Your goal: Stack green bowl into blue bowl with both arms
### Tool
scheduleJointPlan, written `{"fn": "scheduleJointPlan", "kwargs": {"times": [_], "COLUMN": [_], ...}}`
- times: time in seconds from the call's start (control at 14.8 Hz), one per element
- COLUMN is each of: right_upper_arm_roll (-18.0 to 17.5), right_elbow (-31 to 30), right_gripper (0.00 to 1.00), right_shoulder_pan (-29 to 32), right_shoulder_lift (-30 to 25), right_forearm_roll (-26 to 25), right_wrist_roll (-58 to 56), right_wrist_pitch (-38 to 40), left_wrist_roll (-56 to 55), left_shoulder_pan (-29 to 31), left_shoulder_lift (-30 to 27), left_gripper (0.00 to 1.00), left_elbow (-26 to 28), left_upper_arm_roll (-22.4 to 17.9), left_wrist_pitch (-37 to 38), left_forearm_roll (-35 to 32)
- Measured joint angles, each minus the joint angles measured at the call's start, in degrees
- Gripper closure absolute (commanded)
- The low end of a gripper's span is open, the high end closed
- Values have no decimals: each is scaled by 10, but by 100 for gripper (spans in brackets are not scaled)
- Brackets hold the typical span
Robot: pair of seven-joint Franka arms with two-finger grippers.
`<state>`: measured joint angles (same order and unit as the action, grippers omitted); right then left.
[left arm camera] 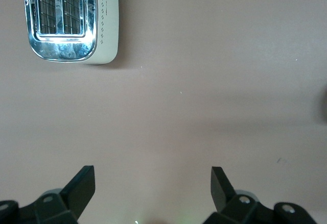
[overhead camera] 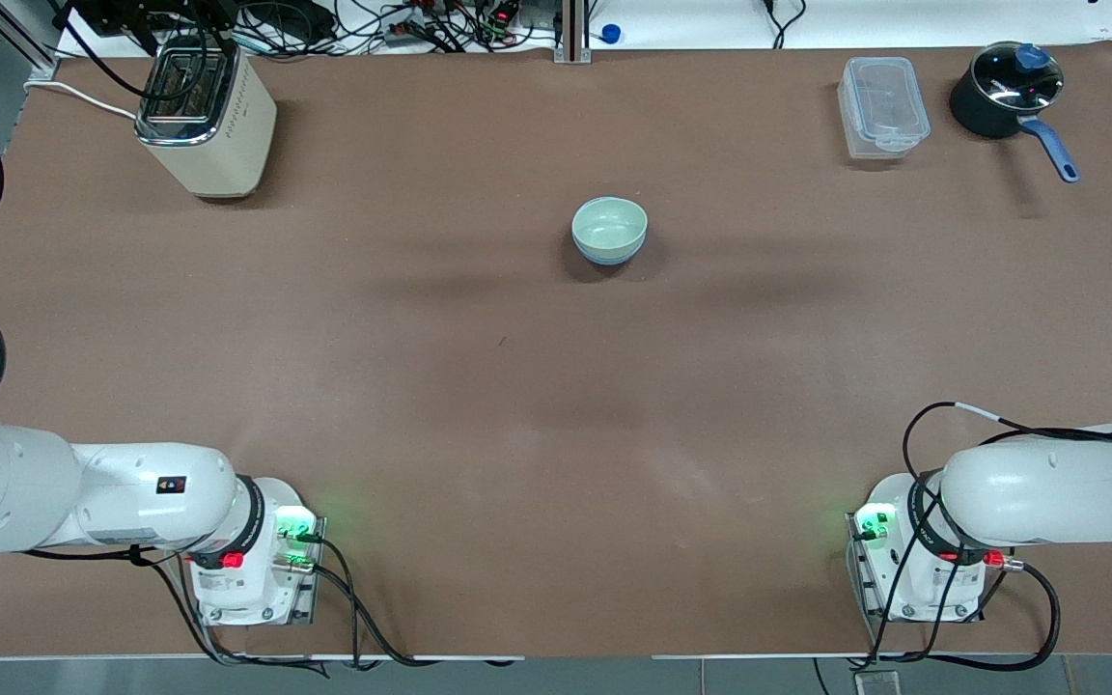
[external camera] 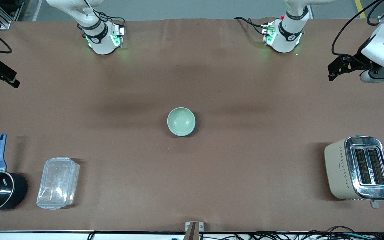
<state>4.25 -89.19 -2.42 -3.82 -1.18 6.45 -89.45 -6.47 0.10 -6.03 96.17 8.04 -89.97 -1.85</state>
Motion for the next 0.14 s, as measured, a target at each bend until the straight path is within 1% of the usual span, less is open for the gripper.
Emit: {"fn": "scheduleJointPlan", "kwargs": {"times": [0.14], "right_upper_arm_roll": [0], "right_elbow": [0], "right_gripper": [0], "right_shoulder_pan": [0], "right_shoulder_lift": [0], "right_forearm_roll": [0], "right_wrist_roll": [0], "right_wrist_pitch": [0], "left_wrist_roll": [0], "left_shoulder_pan": [0], "left_shoulder_lift": [6], "left_gripper": [0], "left_elbow": [-7], "left_upper_arm_roll": [0], "left_wrist_pitch": [0], "left_forearm_roll": [0]}}
